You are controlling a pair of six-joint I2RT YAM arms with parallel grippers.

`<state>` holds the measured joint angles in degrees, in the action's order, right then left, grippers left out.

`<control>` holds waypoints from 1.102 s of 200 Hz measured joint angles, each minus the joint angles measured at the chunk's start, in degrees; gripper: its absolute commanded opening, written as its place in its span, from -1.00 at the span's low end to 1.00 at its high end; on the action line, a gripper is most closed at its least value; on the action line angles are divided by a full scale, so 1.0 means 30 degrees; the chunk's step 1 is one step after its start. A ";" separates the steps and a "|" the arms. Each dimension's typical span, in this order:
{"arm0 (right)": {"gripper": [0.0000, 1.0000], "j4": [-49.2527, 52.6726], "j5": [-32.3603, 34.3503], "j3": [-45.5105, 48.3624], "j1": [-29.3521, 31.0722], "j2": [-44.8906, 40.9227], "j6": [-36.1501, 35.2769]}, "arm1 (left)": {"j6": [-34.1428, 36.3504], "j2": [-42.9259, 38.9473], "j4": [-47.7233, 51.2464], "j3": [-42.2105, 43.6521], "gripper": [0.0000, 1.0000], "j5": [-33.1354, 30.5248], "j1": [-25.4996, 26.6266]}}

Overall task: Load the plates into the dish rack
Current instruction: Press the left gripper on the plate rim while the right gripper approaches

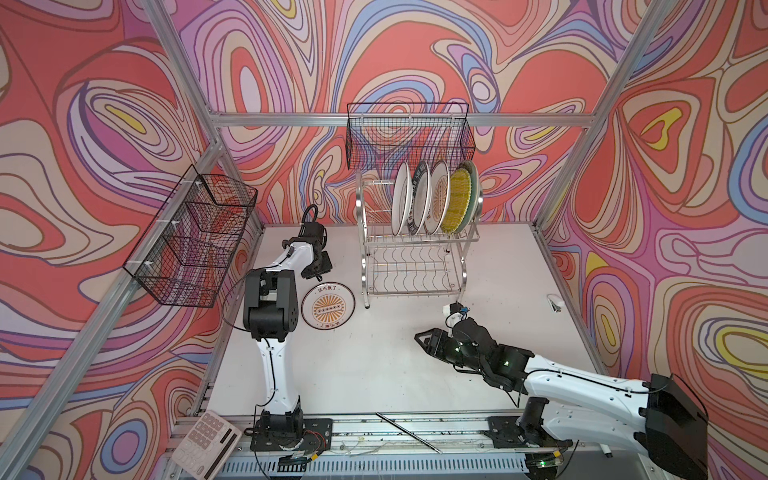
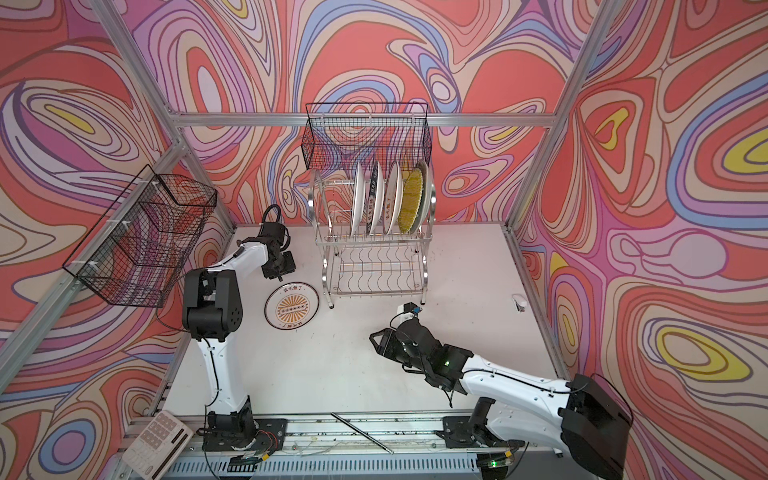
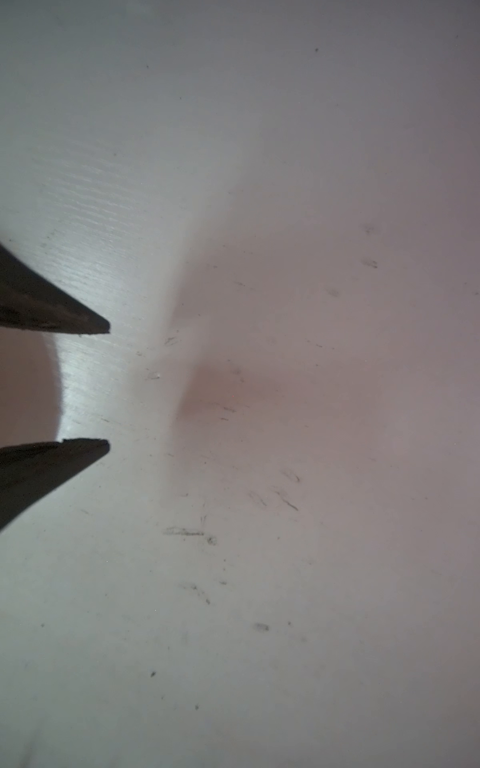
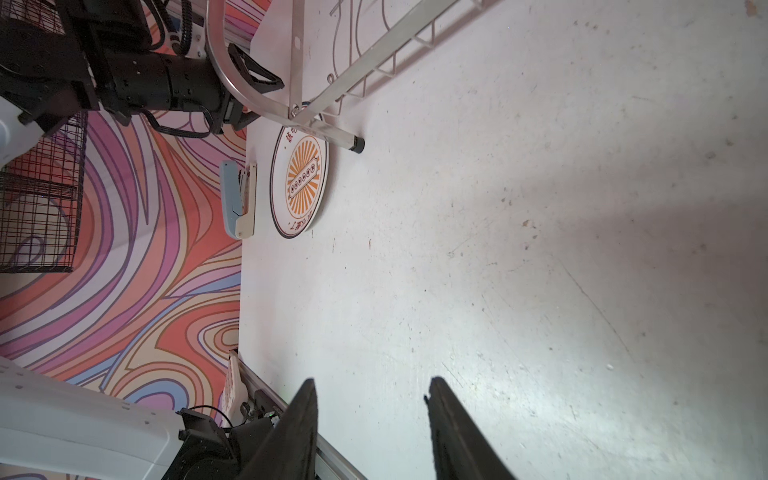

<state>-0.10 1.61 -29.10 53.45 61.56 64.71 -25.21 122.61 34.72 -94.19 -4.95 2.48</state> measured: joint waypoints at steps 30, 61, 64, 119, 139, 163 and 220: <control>-0.11 0.0109 -0.0007 0.0000 0.0000 0.0080 0.0044 | 0.0000 0.0299 0.0131 0.0000 -0.14 0.0087 0.0029; -0.10 0.0328 -0.0015 0.0000 0.0015 0.0160 0.0036 | -0.0007 0.0306 0.0182 0.0036 -0.16 0.0240 0.0022; -0.10 0.0350 -0.0015 0.0000 0.0022 0.0160 0.0036 | -0.0007 0.0306 0.0204 0.0044 -0.16 0.0262 0.0022; -0.10 0.0495 0.0007 0.0000 0.0073 0.0240 0.0189 | -0.0058 -0.0117 0.0036 0.1355 -0.19 0.0896 0.0036; -0.10 0.0546 0.0044 0.0000 0.0080 0.0350 0.0328 | -0.0160 -0.0714 -0.0291 0.2295 -0.19 0.1115 0.0036; -0.10 0.0787 0.0131 0.0000 0.0080 0.0692 0.0532 | -0.0255 -0.1530 -0.0590 0.3548 -0.21 0.1362 0.0051; -0.10 -0.0670 0.0102 0.0342 0.0087 0.2317 0.1632 | -0.0525 -0.3541 -0.1144 0.6441 -0.21 0.1668 0.0678</control>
<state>-2.11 1.91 -28.08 53.71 68.51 69.60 -26.79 111.98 31.29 -74.87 0.05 4.51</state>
